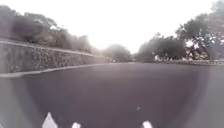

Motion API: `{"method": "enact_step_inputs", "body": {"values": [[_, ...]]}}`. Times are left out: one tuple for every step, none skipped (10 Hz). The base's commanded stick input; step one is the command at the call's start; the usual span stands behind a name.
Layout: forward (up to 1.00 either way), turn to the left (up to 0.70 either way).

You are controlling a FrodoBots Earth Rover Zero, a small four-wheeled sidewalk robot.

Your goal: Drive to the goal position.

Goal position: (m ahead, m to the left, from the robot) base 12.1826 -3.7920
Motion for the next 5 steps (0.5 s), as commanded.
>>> {"method": "enact_step_inputs", "body": {"values": [[0.7, 0.0], [0.7, 0.0], [0.7, 0.0], [0.7, 0.0], [0.7, 0.0]]}}
